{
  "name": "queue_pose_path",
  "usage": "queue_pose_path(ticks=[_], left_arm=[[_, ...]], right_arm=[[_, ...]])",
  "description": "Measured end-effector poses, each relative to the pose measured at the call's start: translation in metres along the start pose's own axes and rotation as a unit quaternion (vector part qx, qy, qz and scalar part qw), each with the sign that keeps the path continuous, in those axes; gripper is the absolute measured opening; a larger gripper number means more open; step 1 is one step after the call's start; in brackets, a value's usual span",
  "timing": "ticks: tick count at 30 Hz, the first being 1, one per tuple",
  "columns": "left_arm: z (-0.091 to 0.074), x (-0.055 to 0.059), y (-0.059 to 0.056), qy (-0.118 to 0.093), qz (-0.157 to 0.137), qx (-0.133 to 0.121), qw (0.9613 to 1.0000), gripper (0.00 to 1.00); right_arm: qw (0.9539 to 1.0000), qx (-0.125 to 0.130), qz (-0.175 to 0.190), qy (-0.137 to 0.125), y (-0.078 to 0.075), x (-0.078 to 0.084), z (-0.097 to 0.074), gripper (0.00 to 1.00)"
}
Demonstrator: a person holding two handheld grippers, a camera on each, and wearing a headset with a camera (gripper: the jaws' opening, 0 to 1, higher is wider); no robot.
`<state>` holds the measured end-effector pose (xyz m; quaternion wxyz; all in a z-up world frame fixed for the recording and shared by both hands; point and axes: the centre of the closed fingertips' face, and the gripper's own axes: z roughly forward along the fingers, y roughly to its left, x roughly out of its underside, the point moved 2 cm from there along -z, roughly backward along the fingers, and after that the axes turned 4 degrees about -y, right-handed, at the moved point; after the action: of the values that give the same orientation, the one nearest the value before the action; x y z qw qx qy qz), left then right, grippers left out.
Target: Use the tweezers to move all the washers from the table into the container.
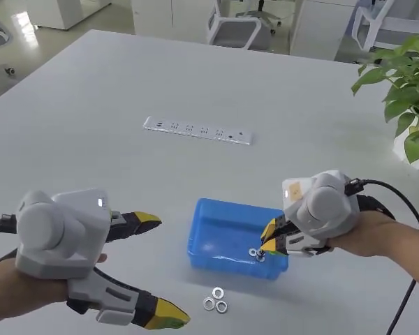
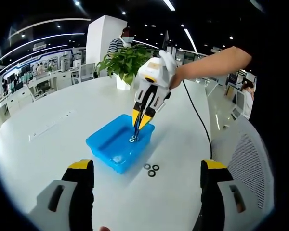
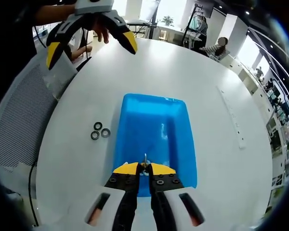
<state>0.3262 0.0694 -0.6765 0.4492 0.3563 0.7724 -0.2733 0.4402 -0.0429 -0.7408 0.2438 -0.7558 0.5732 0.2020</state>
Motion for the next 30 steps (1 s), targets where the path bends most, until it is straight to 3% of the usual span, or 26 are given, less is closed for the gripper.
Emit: queue_pose_path(ticks=[30], left_arm=[[-0.0010,-0.0024,-0.0044,0.001,0.000,0.002,1.0000,0.97]], right_arm=[[1.0000,0.001,0.001,-0.004,0.0004,-0.0006,-0.0024,0.08]])
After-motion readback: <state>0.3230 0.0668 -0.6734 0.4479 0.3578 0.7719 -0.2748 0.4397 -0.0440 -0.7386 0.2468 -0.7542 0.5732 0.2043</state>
